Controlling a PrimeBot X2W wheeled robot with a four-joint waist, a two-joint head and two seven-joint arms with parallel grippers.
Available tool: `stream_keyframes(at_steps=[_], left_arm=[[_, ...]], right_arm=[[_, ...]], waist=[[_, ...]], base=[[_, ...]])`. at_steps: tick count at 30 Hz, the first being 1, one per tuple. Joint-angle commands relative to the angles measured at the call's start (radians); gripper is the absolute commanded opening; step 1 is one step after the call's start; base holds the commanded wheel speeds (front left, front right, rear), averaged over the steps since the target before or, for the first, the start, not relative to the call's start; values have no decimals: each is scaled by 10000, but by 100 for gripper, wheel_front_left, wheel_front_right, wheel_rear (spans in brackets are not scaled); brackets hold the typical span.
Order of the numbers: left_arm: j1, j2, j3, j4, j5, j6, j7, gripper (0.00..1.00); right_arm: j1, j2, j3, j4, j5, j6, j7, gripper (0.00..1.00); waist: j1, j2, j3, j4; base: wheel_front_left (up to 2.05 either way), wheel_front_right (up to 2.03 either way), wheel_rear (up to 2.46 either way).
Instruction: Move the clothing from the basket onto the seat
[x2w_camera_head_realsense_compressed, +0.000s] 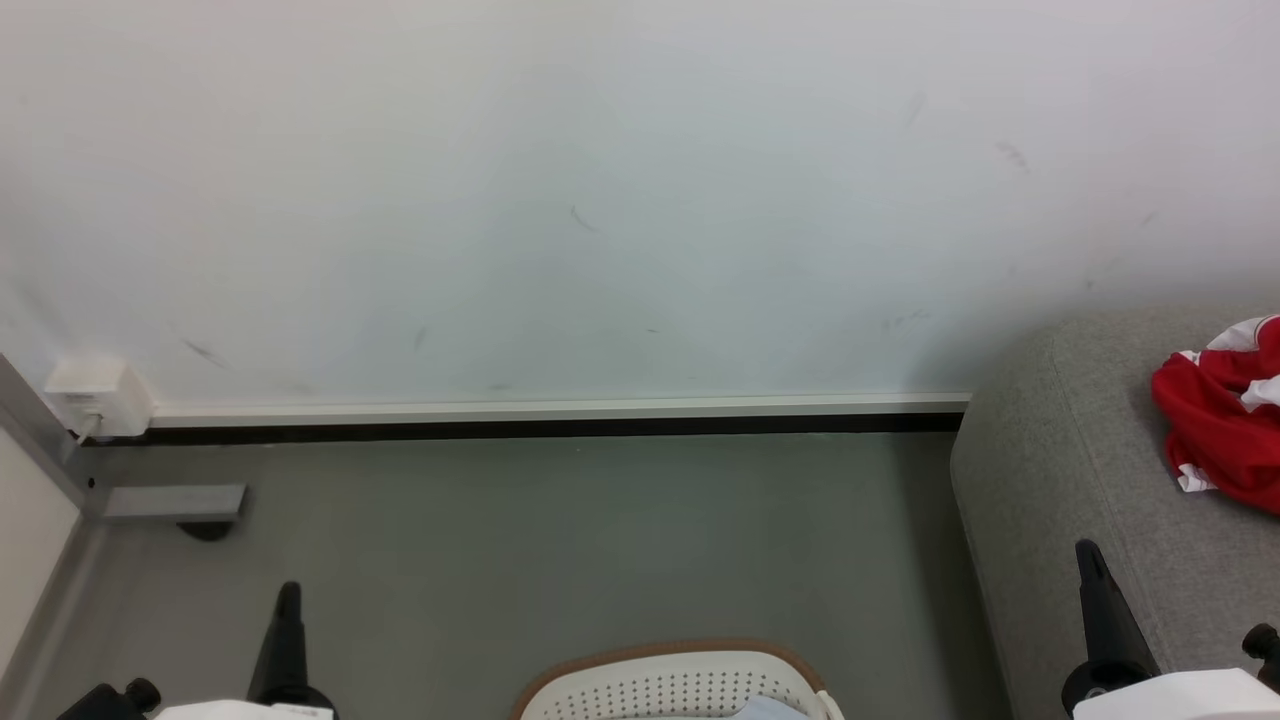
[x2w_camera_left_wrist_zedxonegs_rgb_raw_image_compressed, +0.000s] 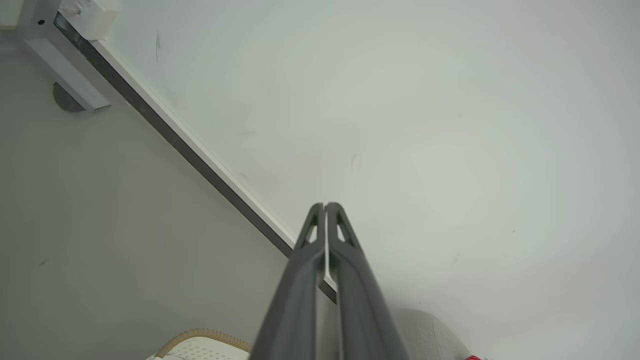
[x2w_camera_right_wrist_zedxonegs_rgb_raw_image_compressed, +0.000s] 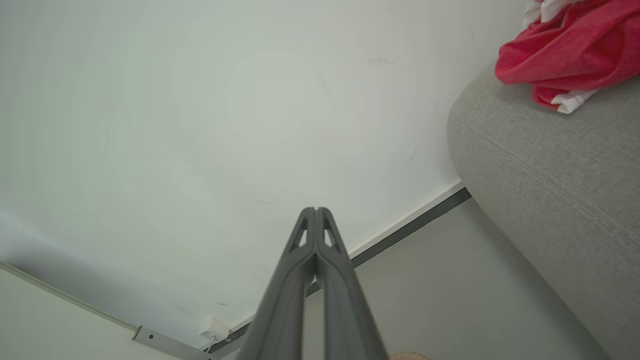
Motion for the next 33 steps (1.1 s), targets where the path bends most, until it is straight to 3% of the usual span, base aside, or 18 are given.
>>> stream_keyframes(at_steps=[1, 33], left_arm=[[-219, 94, 13, -158, -333, 25, 68, 0], [-419, 115, -42, -507, -3640, 118, 967, 0]], right_arm=[[-249, -48, -79, -100, 296, -12, 34, 0], [-349, -186, -480, -93, 3684, -19, 619, 0]], waist=[[-1, 0, 2, 5], [-1, 0, 48, 157]], base=[[0, 0, 0], [0, 0, 0]])
